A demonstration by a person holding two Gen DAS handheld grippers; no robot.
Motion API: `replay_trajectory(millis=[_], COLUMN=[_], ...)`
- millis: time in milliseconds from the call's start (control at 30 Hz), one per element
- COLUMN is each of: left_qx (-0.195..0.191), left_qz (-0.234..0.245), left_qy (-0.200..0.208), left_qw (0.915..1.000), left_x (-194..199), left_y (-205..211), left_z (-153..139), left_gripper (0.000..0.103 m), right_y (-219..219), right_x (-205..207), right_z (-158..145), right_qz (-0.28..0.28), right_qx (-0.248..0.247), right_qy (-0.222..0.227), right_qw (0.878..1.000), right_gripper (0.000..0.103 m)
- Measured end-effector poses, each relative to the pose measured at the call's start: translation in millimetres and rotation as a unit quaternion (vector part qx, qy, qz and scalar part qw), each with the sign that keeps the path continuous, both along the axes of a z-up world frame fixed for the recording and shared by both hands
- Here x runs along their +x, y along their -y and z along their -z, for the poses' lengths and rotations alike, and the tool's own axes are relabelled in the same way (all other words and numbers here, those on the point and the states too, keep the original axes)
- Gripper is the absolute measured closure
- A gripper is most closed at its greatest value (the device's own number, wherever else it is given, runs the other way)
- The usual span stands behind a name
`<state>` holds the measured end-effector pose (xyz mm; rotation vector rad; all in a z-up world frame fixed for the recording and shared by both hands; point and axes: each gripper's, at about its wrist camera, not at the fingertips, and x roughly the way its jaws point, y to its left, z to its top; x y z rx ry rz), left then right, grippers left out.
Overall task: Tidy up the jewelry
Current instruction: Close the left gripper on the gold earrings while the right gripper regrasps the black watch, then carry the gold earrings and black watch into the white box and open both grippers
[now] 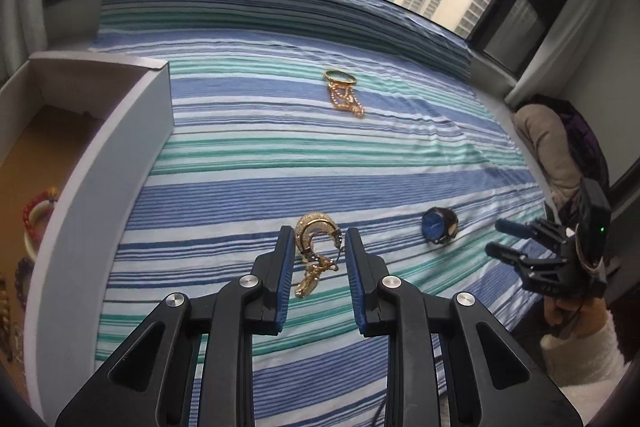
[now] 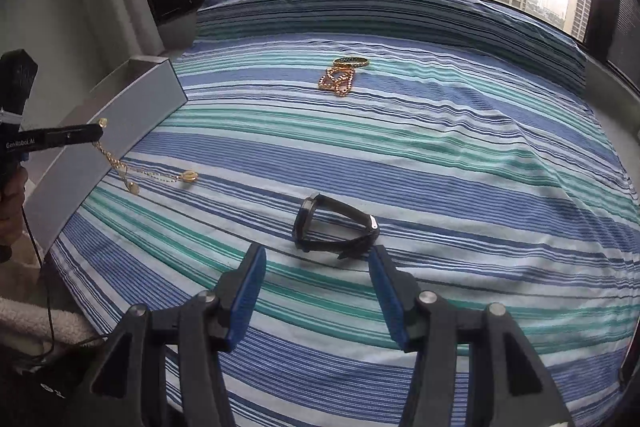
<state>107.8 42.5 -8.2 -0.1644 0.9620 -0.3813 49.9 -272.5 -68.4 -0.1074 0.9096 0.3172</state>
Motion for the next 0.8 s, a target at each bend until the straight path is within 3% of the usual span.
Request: replay_trajectory(millis=[100, 267, 300, 333, 367, 567, 667, 800], left_qx=[0.001, -0.009, -0.013, -0.014, -0.013, -0.02, -0.026, 0.001], left_qz=[-0.011, -0.032, -0.035, -0.039, -0.044, -0.08, -0.109, -0.157], left_qy=[0.009, 0.013, 0.015, 0.019, 0.024, 0.053, 0.074, 0.109], left_qw=[0.9999, 0.9994, 0.9992, 0.999, 0.9987, 0.9952, 0.991, 0.9816], left_x=[-4.6, -12.6, -15.1, -18.1, -21.5, -42.4, -55.4, -72.8], left_y=[-4.8, -14.7, -18.4, -22.6, -26.3, -59.7, -88.9, -129.9], left_z=[-11.8, -29.3, -34.8, -40.2, -46.3, -88.3, -116.2, -150.1], left_gripper=[0.079, 0.079, 0.079, 0.079, 0.079, 0.079, 0.079, 0.079], right_y=[-24.0, -36.6, -36.3, -35.2, -33.3, -39.5, -68.3, -126.0], right_x=[18.0, 59.6, 63.2, 64.8, 65.0, 48.6, 43.1, 46.7], right_z=[14.8, 48.8, 51.5, 52.0, 50.3, -1.3, -40.9, -90.1], right_qz=[-0.042, -0.037, -0.037, -0.036, -0.032, -0.037, -0.077, -0.147], right_qx=[-0.026, -0.042, -0.034, -0.025, -0.019, 0.032, 0.054, 0.08], right_qy=[-0.014, -0.068, -0.079, -0.087, -0.088, -0.057, -0.03, 0.008], right_qw=[0.999, 0.996, 0.996, 0.995, 0.995, 0.997, 0.995, 0.986], right_gripper=[0.048, 0.052, 0.062, 0.084, 0.089, 0.09, 0.09, 0.09])
